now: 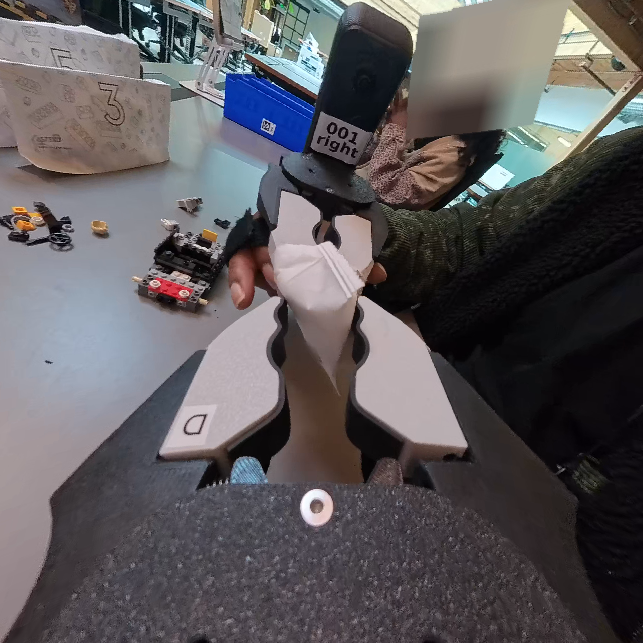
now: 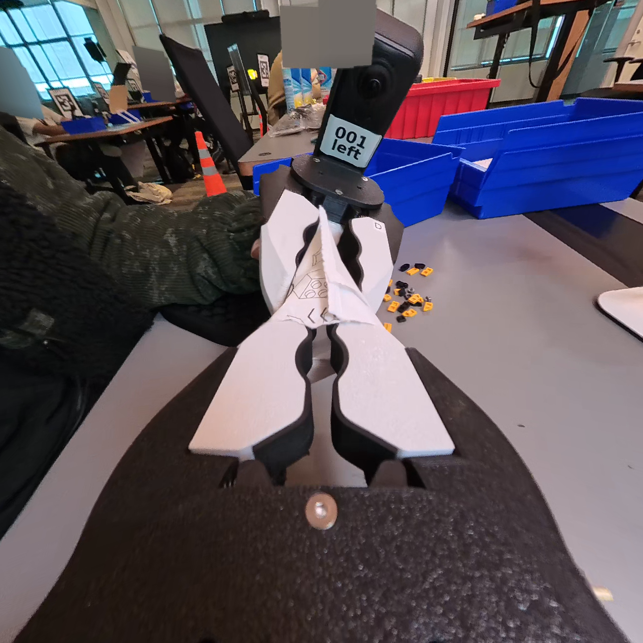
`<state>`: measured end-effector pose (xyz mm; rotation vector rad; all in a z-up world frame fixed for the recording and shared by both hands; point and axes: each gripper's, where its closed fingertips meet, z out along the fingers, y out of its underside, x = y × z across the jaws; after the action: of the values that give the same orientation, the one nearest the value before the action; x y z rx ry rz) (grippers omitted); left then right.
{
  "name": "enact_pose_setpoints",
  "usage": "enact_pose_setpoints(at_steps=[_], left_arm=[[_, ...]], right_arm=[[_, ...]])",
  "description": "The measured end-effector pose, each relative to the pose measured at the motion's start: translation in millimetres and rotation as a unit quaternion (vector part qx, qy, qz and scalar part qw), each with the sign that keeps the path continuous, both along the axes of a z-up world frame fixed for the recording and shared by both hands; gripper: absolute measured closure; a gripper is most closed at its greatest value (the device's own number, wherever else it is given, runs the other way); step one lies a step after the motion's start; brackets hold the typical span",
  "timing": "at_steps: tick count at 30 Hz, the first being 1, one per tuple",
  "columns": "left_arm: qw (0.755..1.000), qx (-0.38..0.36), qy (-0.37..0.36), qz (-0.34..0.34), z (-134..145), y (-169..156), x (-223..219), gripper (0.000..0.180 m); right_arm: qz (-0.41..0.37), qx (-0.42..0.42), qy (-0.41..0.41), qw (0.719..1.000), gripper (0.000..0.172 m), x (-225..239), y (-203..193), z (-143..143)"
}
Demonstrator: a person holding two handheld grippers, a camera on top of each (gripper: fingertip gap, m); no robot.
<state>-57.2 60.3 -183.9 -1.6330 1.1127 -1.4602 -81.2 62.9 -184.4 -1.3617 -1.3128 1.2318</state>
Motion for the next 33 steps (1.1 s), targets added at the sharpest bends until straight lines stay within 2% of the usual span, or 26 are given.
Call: enact_pose_setpoints(at_steps=[5, 9, 16, 21, 26, 30, 33], left_arm=[[1.000, -0.004, 0.017, -0.002, -7, -1, 6, 0.141], [1.000, -0.012, 0.004, -0.013, -5, -6, 9, 0.138], [1.000, -0.006, 0.015, -0.014, -8, -6, 8, 0.136], [1.000, 0.013, 0.006, 0.004, -1, 1, 1, 0.140], [1.000, 0.011, -0.014, 0.016, 6, 6, -4, 0.149], [0.998, 0.003, -0.055, 0.033, 18, 13, -10, 0.152], [0.994, -0.006, -0.094, 0.047, 30, 19, -17, 0.153]], right_arm=[[-0.001, 0.003, -0.020, 1.000, 0.172, -2, 0, -8], [0.005, -0.003, 0.008, 1.000, 0.172, -6, -4, -3], [0.003, 0.005, -0.015, 1.000, 0.170, -6, -5, -7], [-0.007, 0.010, -0.017, 1.000, 0.156, 3, 3, 2], [-0.008, 0.004, -0.008, 1.000, 0.154, 8, 6, 6], [-0.010, -0.018, 0.025, 0.999, 0.135, 17, 11, 22], [-0.023, -0.024, 0.031, 0.999, 0.135, 23, 18, 26]])
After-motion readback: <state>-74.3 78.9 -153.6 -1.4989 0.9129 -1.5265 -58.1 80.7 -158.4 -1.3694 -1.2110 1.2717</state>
